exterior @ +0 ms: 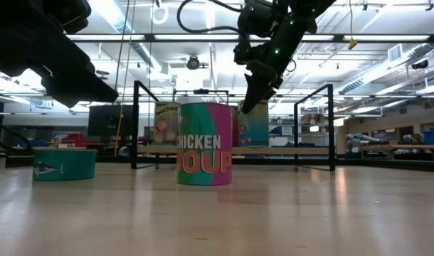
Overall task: Pick and place cans onto a shelf
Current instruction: Put the canned cherries on the shelf
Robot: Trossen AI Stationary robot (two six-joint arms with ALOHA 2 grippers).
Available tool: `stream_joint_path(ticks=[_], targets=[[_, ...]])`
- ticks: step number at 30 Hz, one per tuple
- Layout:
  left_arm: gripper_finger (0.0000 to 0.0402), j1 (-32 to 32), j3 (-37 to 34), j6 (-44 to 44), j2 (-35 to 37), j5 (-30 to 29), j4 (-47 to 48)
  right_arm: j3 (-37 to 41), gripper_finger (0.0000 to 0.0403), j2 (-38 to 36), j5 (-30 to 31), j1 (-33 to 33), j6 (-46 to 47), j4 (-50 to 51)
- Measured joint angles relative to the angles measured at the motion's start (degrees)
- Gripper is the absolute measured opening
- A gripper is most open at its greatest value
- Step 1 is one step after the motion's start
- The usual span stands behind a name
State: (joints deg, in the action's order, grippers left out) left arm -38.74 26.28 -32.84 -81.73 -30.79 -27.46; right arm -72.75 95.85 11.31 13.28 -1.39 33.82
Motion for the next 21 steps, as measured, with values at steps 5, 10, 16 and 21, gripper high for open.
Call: stream_joint_path(ticks=[5,10,16,21], targets=[[0.0295,0.0,0.0,0.3,0.0,0.5,0.1,0.0,0.0398,0.2,-0.1,-0.1,0.1,0.1],[0.0295,0.0,0.0,0.5,0.0,0.7,0.3,-0.6,0.0397,0.2,-0.1,-0.2,0.0,0.9],[0.0295,0.0,0.0,0.5,0.0,0.7,0.3,-3.0,0.0399,0.2,1.6,-1.0,-0.1,7.3],[0.0295,0.0,0.0,0.5,0.0,0.7,0.3,-3.4,0.0399,0.2,4.3,-1.3,-0.3,11.2]])
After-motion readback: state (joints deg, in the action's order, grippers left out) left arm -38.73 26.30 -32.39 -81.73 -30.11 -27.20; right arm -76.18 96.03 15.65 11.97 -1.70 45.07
